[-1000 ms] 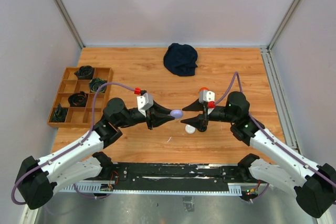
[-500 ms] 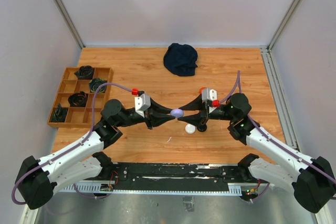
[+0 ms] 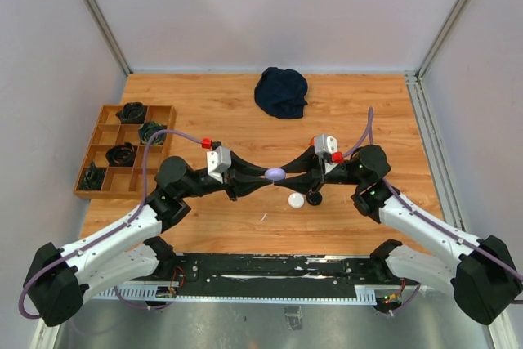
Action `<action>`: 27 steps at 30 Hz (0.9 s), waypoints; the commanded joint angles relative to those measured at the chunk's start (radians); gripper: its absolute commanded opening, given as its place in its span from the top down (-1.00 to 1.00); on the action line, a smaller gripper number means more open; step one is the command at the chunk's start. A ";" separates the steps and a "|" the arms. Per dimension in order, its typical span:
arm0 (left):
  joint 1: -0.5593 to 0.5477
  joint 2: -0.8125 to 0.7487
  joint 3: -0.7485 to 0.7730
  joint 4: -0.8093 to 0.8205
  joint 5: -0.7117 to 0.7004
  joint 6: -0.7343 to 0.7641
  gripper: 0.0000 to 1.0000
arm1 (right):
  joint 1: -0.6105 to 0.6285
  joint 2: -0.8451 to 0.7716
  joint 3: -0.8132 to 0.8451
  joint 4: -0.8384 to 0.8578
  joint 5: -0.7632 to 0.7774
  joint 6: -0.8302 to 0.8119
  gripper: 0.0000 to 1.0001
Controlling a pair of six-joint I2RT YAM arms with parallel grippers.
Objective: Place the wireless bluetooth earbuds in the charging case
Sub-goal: Pick up the charging case at the center of the board.
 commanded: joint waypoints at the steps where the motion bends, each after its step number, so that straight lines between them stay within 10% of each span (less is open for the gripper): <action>1: 0.003 -0.006 -0.012 0.057 0.014 -0.014 0.99 | 0.019 0.018 -0.009 0.109 -0.014 0.050 0.36; 15: 0.004 -0.022 -0.020 0.024 -0.083 -0.036 -0.23 | 0.019 0.014 -0.009 0.043 -0.012 0.011 0.83; 27: 0.004 -0.002 0.029 -0.031 -0.187 -0.068 -0.41 | 0.019 0.000 -0.010 -0.006 -0.021 -0.027 0.86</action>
